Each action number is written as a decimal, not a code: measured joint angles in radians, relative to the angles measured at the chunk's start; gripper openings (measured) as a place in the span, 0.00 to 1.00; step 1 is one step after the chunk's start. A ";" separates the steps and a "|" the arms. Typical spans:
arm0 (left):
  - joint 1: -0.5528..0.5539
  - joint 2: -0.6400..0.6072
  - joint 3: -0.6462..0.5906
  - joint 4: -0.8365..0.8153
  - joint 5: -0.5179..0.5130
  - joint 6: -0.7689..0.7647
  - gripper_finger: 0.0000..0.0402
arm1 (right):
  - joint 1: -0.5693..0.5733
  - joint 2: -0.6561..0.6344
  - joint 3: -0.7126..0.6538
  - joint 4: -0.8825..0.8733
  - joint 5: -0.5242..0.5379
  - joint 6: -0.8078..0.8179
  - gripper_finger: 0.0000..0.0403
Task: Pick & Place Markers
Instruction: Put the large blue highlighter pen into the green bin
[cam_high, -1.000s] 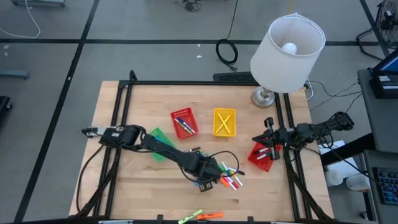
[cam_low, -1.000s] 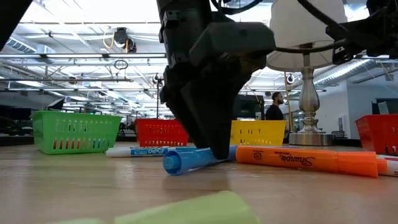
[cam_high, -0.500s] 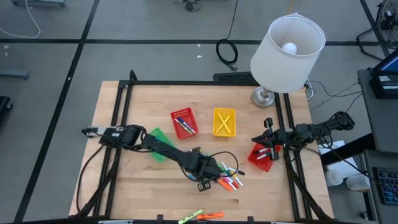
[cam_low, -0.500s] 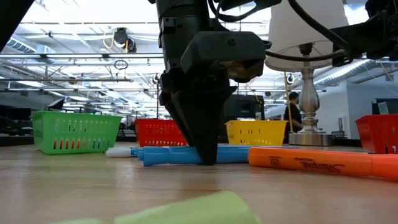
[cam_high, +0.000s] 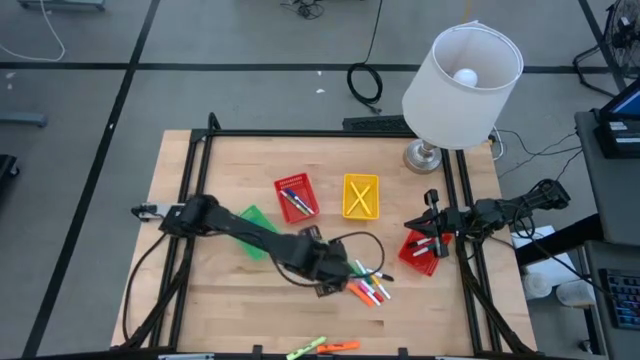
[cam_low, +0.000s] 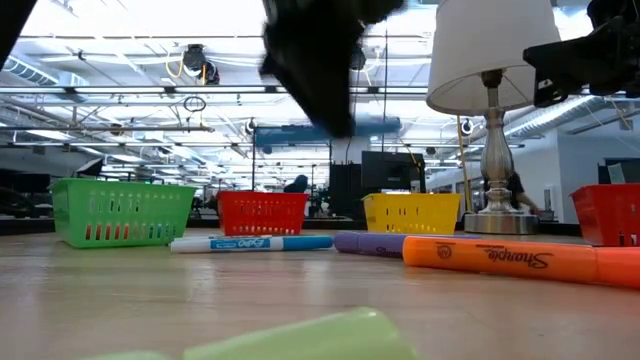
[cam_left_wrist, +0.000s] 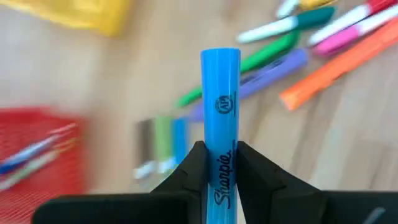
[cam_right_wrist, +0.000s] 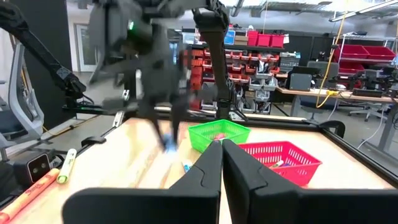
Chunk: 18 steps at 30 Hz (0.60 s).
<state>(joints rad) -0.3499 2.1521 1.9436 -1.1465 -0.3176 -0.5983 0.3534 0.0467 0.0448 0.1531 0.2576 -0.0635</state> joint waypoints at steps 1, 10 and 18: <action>-0.001 -0.027 0.010 -0.042 -0.036 0.010 0.14 | 0.000 0.000 0.000 0.000 0.000 0.000 0.00; 0.011 -0.421 -0.040 -0.413 -0.389 -0.068 0.14 | 0.000 0.007 0.000 -0.008 -0.001 0.033 0.00; 0.059 -0.760 -0.396 -0.411 -0.329 0.179 0.14 | 0.000 0.021 0.000 -0.011 -0.001 0.051 0.00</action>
<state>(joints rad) -0.2910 1.3918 1.5477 -1.5579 -0.6466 -0.4191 0.3534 0.0677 0.0449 0.1421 0.2562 -0.0123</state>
